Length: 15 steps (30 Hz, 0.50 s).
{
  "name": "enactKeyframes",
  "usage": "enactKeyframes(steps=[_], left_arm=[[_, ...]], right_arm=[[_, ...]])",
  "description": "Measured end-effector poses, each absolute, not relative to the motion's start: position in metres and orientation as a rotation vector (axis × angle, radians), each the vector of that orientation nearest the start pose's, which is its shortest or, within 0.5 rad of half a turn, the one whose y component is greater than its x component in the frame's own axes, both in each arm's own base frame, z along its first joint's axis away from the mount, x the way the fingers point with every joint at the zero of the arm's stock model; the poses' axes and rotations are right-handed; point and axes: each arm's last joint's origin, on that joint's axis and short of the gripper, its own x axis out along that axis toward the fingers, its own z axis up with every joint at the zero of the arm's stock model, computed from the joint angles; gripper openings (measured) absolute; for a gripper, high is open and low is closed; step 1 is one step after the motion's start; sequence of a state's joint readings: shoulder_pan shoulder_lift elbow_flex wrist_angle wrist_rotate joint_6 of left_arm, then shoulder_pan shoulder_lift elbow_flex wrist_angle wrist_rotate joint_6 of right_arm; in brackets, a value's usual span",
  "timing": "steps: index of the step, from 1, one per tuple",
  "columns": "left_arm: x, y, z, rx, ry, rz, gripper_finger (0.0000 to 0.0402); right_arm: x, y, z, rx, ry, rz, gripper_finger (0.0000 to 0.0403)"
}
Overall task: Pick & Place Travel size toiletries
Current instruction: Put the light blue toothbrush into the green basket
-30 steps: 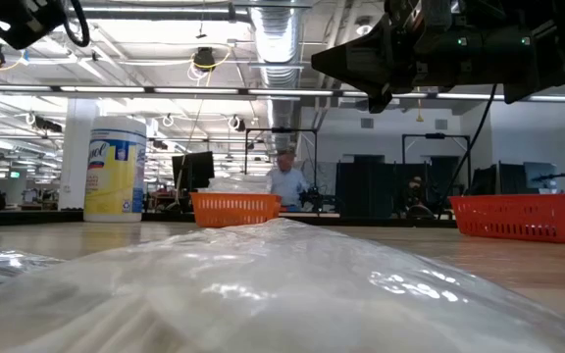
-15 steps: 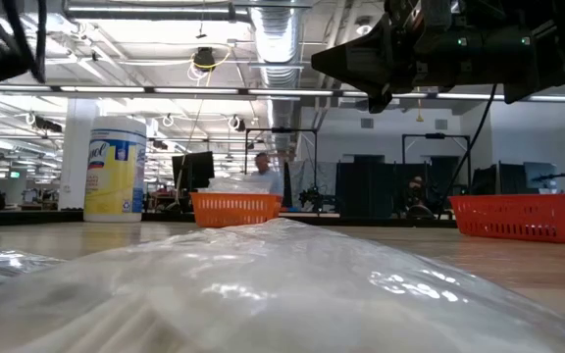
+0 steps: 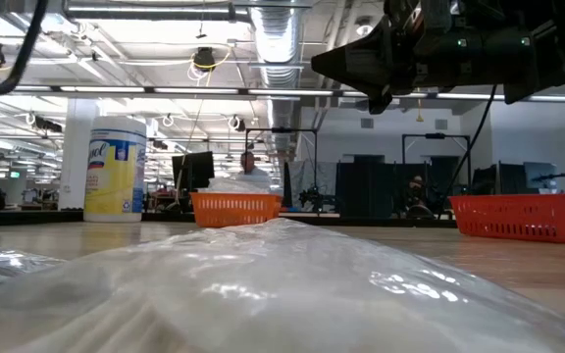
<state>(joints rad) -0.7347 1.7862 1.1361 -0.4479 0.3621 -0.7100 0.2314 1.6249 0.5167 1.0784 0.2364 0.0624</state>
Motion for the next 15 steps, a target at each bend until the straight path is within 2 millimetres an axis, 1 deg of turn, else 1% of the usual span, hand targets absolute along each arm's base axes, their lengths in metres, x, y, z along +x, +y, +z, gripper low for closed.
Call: enactKeyframes(steps=[8,15], left_arm=[[0.2560,-0.2379,0.1757,-0.218,1.344,-0.532,0.0000],[0.2563,-0.2382,0.1756,-0.181,1.321,-0.541,0.0000]], right_arm=[[0.2868,0.0606,0.1702,0.053,0.045,-0.006,0.0000],[0.2868,0.0606,0.1695,0.056,0.052,-0.007,0.0000]])
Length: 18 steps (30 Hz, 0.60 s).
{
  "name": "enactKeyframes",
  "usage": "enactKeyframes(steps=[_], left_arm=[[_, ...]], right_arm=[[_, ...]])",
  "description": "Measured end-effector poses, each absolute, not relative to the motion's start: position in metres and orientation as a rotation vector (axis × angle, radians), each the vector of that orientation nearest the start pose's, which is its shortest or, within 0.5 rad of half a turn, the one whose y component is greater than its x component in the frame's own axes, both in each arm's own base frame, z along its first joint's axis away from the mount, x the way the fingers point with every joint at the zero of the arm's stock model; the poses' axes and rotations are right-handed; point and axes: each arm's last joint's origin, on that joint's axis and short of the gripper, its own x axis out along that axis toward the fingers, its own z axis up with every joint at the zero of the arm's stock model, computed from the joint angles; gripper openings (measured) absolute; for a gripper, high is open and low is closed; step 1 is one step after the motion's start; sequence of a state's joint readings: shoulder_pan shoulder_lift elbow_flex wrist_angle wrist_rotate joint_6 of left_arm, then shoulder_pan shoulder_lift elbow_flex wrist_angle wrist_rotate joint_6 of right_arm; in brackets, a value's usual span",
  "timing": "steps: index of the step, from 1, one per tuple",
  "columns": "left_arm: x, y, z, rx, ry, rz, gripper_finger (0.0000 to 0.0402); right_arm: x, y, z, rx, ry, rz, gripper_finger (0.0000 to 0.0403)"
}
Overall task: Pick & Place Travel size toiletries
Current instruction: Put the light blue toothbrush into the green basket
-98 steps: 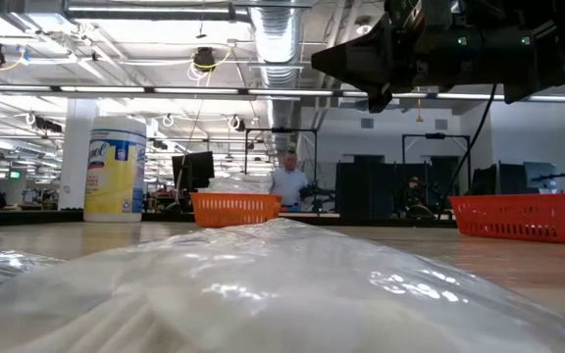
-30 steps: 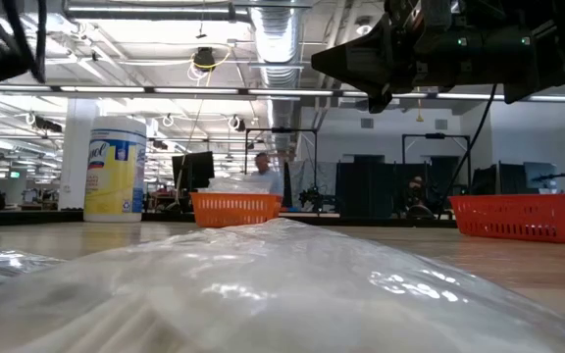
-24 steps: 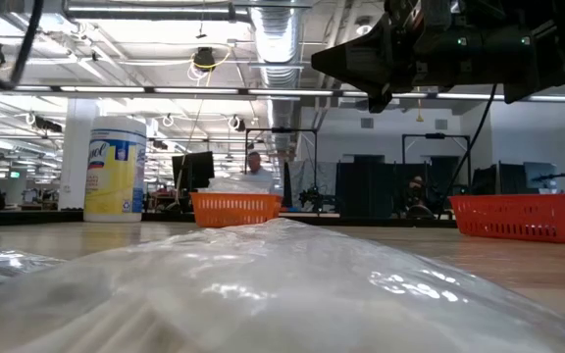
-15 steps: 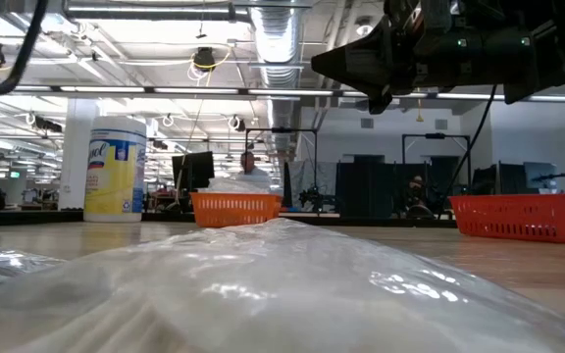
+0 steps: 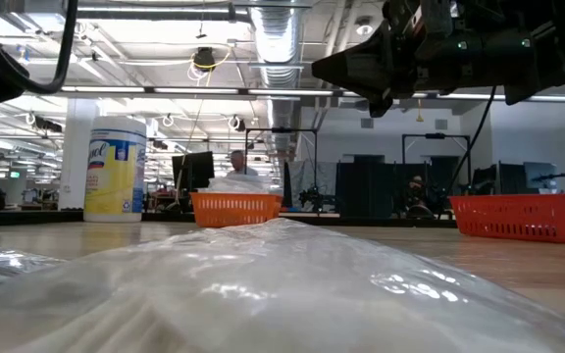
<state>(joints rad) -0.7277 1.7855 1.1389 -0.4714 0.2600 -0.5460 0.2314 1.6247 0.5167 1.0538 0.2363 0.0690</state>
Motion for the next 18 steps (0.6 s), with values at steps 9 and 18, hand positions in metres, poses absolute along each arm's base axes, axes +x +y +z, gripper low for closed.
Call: enactKeyframes(steps=[9,18], left_arm=[[0.255,-0.249,0.164,-0.102,1.299,-0.617,0.0000],[0.251,-0.251,0.151,-0.057,1.339,-0.657,0.0000]], right_arm=[[0.284,0.071,0.167,0.103,0.080,0.025,0.0000],[0.282,0.079,0.168,0.103,0.062,-0.014,0.0000]])
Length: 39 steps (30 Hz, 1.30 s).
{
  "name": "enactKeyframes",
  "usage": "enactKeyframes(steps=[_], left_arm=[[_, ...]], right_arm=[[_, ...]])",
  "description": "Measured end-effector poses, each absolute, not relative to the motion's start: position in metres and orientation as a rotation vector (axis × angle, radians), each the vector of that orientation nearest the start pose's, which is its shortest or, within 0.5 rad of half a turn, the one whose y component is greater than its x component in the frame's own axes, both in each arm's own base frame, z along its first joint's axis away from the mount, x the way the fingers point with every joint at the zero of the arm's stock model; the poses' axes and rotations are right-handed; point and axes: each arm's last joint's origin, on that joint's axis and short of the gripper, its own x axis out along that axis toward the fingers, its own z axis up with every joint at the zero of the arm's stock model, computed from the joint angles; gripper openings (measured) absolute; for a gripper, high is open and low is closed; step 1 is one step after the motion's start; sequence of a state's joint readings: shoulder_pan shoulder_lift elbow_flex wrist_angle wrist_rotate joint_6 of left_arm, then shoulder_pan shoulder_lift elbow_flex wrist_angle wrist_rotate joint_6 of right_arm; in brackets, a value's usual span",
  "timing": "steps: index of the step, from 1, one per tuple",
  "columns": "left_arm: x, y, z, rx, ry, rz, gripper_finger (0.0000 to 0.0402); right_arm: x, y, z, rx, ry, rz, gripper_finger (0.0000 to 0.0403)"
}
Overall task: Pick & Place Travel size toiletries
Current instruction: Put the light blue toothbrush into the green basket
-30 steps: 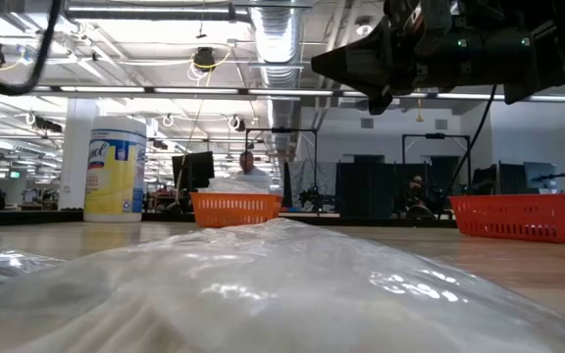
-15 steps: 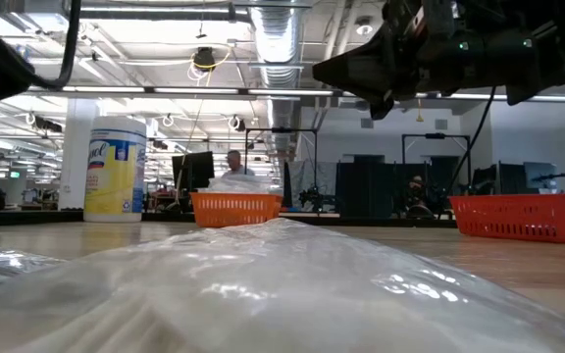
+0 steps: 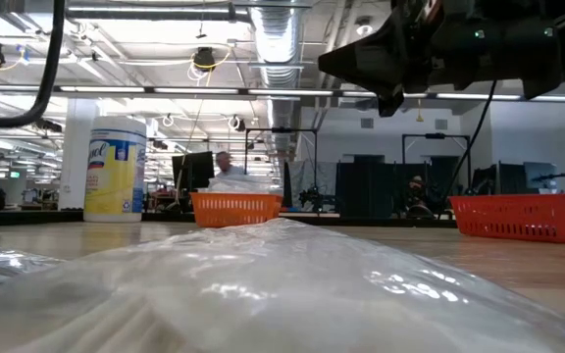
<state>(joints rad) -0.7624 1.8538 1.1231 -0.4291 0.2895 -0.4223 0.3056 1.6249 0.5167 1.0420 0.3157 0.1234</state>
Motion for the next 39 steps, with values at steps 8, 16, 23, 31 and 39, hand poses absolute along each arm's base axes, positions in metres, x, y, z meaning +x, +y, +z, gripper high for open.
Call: enactKeyframes(steps=[8,16,23,31,39], left_arm=[[0.247,-0.243,0.130,-0.024,1.400,-0.683,0.0000],[0.256,-0.230,0.126,0.040,1.366,-0.693,0.0000],[0.272,-0.208,0.126,0.102,1.329,-0.702,0.0000],[0.286,-0.175,0.129,0.164,1.330,-0.683,0.0000],[0.290,-0.129,0.153,0.292,1.343,-0.422,0.0000]], right_arm=[[0.283,0.073,0.167,0.100,0.073,-0.039,0.0000],[0.283,0.072,0.167,0.098,0.077,-0.044,0.0000],[0.283,0.072,0.167,0.097,0.077,-0.042,0.0000],[0.283,0.072,0.167,0.097,0.078,-0.040,0.0000],[0.283,0.072,0.166,0.097,0.085,-0.040,0.0000]])
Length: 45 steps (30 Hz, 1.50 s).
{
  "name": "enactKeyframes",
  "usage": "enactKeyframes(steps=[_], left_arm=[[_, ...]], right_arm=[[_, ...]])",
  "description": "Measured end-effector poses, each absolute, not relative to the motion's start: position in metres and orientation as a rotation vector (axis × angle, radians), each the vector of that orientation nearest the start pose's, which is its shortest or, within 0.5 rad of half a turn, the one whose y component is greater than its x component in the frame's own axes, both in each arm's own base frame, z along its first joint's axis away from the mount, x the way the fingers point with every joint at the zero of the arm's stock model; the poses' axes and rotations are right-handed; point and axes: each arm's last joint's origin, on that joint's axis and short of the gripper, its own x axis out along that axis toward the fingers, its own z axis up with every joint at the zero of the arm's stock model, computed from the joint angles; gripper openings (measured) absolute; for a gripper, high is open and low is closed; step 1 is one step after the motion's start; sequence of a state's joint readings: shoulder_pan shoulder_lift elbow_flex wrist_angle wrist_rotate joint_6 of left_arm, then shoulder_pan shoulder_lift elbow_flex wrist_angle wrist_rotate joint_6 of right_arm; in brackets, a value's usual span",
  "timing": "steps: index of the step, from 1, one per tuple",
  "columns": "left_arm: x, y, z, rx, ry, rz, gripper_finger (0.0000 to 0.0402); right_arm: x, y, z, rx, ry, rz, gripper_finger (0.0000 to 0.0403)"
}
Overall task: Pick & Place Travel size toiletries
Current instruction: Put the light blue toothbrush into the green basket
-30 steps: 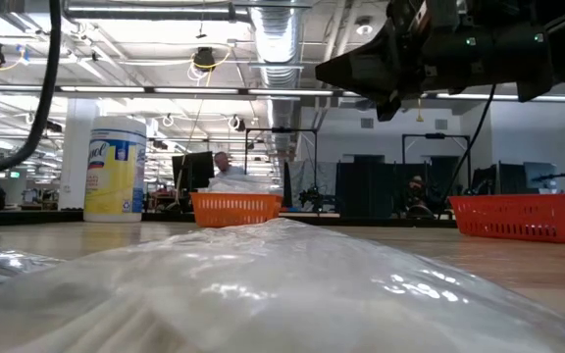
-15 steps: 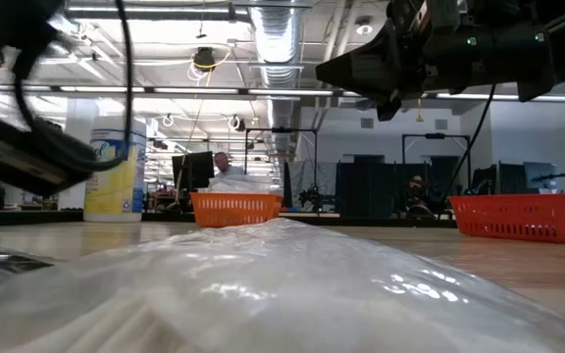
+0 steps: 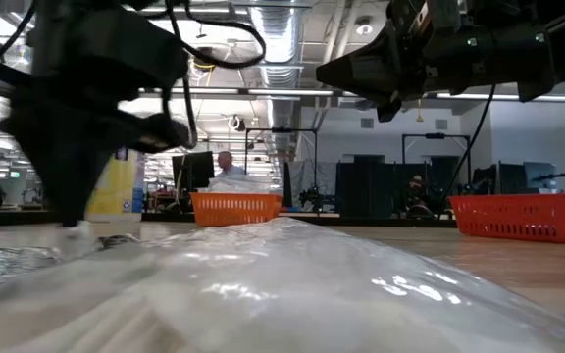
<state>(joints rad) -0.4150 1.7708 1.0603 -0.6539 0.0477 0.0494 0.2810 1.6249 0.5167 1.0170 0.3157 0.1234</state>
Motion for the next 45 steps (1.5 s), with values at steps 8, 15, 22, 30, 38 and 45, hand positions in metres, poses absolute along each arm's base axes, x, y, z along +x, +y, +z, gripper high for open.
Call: enactKeyframes(steps=[8,15,22,30,38,45], left_arm=[[0.294,-0.097,0.184,0.326,1.238,-0.291,0.0000],[0.283,-0.106,0.218,0.282,1.091,-0.296,0.0000],[0.273,-0.125,0.224,0.235,1.067,-0.316,0.0001],[0.269,-0.136,0.225,0.238,1.051,-0.319,0.0001],[0.278,-0.138,0.207,0.249,1.099,-0.308,0.0002],[0.285,-0.142,0.178,0.308,1.188,-0.317,0.0031]], right_arm=[[0.283,0.073,0.165,0.093,0.099,-0.039,0.0000],[0.283,0.074,0.165,0.092,0.099,-0.034,0.0000],[0.283,0.074,0.165,0.092,0.099,-0.034,0.0000],[0.283,0.074,0.165,0.092,0.099,-0.034,0.0000],[0.283,0.074,0.165,0.089,0.099,-0.036,0.0000],[0.283,0.074,0.165,0.089,0.100,-0.036,0.0000]])
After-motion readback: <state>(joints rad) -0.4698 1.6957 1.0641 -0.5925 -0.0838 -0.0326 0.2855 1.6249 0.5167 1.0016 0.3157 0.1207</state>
